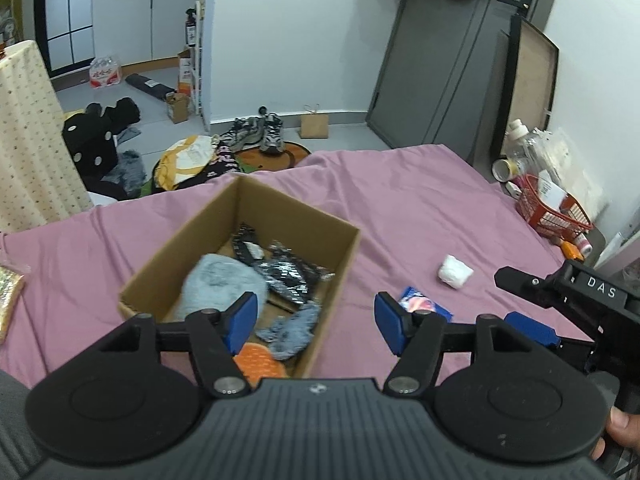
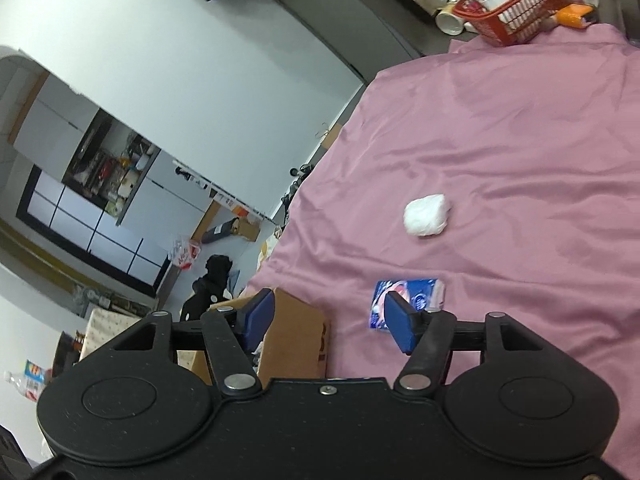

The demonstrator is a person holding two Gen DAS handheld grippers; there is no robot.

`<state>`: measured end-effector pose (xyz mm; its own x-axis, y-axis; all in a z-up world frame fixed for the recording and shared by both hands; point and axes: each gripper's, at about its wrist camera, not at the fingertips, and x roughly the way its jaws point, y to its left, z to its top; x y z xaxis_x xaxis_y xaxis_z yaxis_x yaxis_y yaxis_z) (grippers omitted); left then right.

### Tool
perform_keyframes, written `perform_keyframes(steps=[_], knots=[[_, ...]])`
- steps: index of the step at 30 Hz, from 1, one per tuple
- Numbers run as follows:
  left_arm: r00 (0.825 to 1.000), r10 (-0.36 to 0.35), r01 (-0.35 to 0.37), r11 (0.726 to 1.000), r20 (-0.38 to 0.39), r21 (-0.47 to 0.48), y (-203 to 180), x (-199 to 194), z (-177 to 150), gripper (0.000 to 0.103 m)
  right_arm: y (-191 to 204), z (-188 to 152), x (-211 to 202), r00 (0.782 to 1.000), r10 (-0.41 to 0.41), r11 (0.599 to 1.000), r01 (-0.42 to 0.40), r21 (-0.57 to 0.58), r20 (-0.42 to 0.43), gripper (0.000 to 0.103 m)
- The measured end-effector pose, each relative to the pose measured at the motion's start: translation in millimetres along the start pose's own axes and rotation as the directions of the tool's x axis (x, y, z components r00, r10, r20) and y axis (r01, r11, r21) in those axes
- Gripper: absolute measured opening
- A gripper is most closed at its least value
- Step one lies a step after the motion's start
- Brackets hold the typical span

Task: Organize soft objects
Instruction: 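Reach the left tool to the blue tissue pack and close on it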

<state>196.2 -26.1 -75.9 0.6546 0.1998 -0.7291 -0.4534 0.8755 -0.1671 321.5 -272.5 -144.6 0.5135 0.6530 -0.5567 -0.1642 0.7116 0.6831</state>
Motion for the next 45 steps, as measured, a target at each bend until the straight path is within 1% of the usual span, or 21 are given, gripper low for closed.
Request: perform_keyframes(steps=[3, 5, 7, 10, 13, 17, 21, 22, 23, 25, 26, 30, 35, 40, 45], knots=[[1.000, -0.009, 0.009, 1.000, -0.001, 0.001, -12, 5, 0, 0.063, -5, 5, -1, 1.000, 0.003, 1.000, -0.003, 0.011, 0.004, 0.062], [1.000, -0.015, 0.015, 1.000, -0.001, 0.001, -21, 9, 1, 0.063, -8, 9, -2, 1.000, 0.004, 1.000, -0.004, 0.012, 0.013, 0.069], [1.000, -0.022, 0.022, 1.000, -0.001, -0.001, -30, 13, 1, 0.063, -12, 13, -3, 1.000, 0.004, 1.000, -0.004, 0.013, 0.022, 0.072], [0.999, -0.034, 0.034, 0.999, -0.007, 0.000, -44, 22, 0, 0.063, -22, 21, -4, 1.000, 0.011, 0.999, -0.012, 0.037, 0.022, 0.072], [0.999, -0.049, 0.050, 0.999, -0.023, 0.012, -59, 34, -4, 0.063, -33, 27, -3, 1.000, 0.016, 0.998, -0.017, 0.064, 0.021, 0.073], [0.997, -0.061, 0.064, 0.997, -0.055, 0.042, -77, 51, -14, 0.063, -45, 34, -5, 0.999, 0.014, 0.996, -0.018, 0.091, 0.037, 0.082], [0.992, -0.073, 0.078, 0.996, -0.099, 0.051, -88, 71, -21, 0.063, -56, 38, -1, 0.999, 0.012, 0.993, -0.016, 0.116, 0.031, 0.084], [0.991, -0.072, 0.079, 0.995, -0.110, 0.059, -91, 76, -23, 0.066, -58, 40, 1, 1.000, 0.011, 0.993, -0.014, 0.121, 0.027, 0.086], [0.991, -0.070, 0.078, 0.995, -0.118, 0.065, -93, 81, -25, 0.074, -60, 41, 3, 1.000, 0.008, 0.992, -0.011, 0.124, 0.023, 0.089], [0.991, -0.061, 0.069, 0.996, -0.119, 0.063, -96, 90, -27, 0.080, -62, 43, 7, 1.000, 0.003, 0.992, -0.005, 0.125, 0.020, 0.094], [0.991, -0.055, 0.062, 0.996, -0.120, 0.056, -98, 94, -29, 0.082, -64, 45, 10, 1.000, 0.001, 0.992, -0.003, 0.124, 0.018, 0.095], [0.987, -0.061, 0.065, 0.998, -0.151, 0.019, -101, 114, -32, 0.083, -70, 48, 19, 1.000, 0.010, 0.990, -0.010, 0.138, -0.001, 0.095], [0.985, -0.036, 0.042, 0.999, -0.169, 0.028, -111, 137, -38, 0.083, -78, 51, 26, 1.000, 0.006, 0.987, -0.005, 0.163, -0.008, 0.095], [0.982, -0.039, 0.040, 0.999, -0.183, -0.001, -119, 160, -41, 0.083, -84, 54, 35, 1.000, -0.007, 0.984, 0.010, 0.179, -0.018, 0.095], [0.979, -0.045, 0.032, 0.997, -0.197, -0.070, -122, 178, -44, 0.083, -90, 59, 45, 1.000, -0.024, 0.981, 0.027, 0.191, -0.019, 0.095]])
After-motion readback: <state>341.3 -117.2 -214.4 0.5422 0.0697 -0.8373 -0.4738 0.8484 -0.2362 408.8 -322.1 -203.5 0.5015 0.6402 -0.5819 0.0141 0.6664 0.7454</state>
